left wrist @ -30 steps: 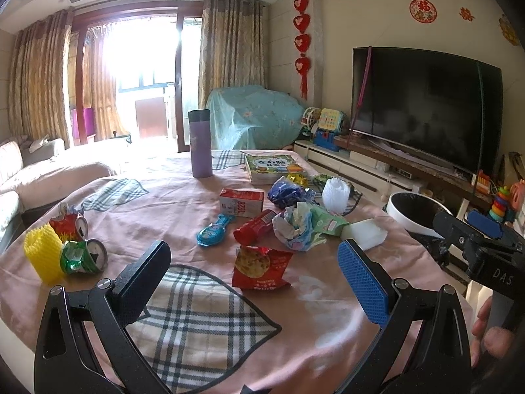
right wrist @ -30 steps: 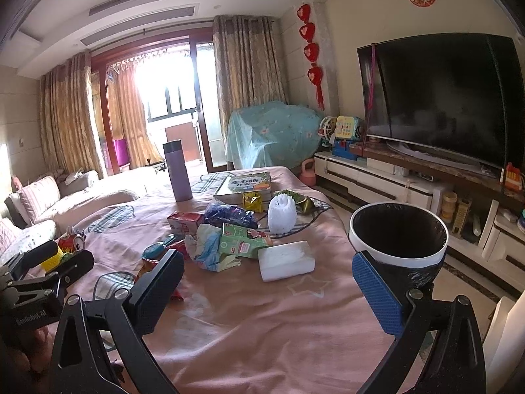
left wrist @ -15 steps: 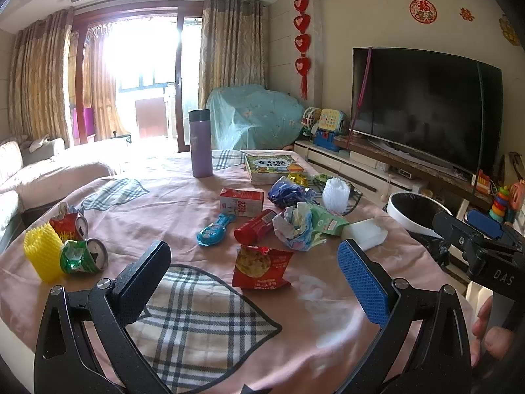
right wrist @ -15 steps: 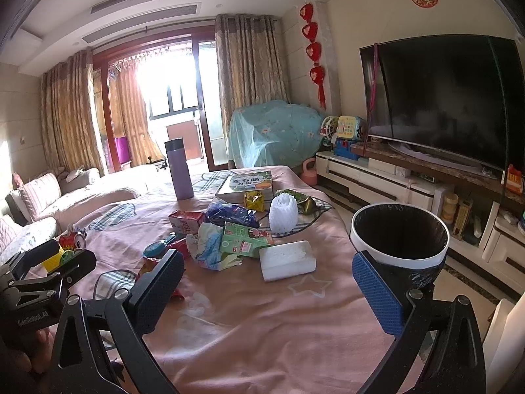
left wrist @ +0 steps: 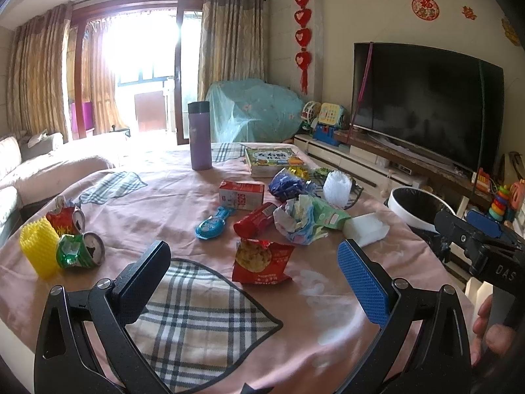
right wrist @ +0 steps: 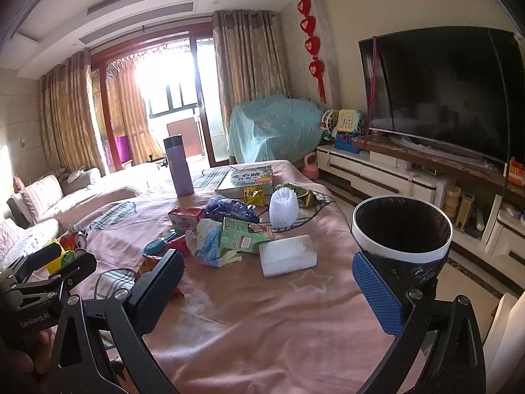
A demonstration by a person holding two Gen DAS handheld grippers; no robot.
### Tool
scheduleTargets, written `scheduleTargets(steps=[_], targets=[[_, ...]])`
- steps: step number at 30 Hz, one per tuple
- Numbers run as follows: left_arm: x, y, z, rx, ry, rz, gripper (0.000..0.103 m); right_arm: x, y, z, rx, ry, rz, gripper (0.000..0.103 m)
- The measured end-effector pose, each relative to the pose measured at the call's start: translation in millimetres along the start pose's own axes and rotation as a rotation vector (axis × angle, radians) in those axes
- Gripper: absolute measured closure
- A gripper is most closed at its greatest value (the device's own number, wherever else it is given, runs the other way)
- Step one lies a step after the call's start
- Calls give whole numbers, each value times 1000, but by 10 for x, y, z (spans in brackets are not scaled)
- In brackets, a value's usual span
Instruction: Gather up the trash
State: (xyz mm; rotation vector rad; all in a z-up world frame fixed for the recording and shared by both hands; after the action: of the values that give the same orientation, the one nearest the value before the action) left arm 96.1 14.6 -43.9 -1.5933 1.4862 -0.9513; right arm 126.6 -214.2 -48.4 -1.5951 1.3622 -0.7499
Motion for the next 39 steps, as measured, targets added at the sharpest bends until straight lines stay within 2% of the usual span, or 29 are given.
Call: scheduleTargets(steps=[20, 27, 35, 36, 38, 39], targets=[[-158, 333, 689, -200, 2, -38, 0, 209, 245, 634, -180, -34, 32, 0], [-135, 438, 1025, -295, 23, -44, 0, 262, 331, 1081, -285, -65, 18, 0], [-54, 573, 1354, -383, 27, -25, 0, 351, 453, 1567, -409, -59, -22, 0], [-43, 592, 1383, -392, 24, -18, 2, 364, 478, 1622, -425, -59, -22, 0], [-4, 634, 1422, -412, 51, -23, 18, 379, 521, 1696, -455, -60, -15, 0], [14, 657, 1440, -424, 64, -28, 33, 397, 549, 1730, -471, -63, -8, 0]])
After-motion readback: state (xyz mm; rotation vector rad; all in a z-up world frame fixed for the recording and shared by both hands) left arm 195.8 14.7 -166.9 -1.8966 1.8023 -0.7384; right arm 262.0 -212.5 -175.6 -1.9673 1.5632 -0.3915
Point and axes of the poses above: each gripper's, at about its wrist camera, not at the fingertips, and z roughly the way its jaws point, x to its right, y to its underside, the point moved 10 cm from there along z, roughly the way its jaws point, and after that the axes turned 1 degree about -x, right-handed, at the moved point
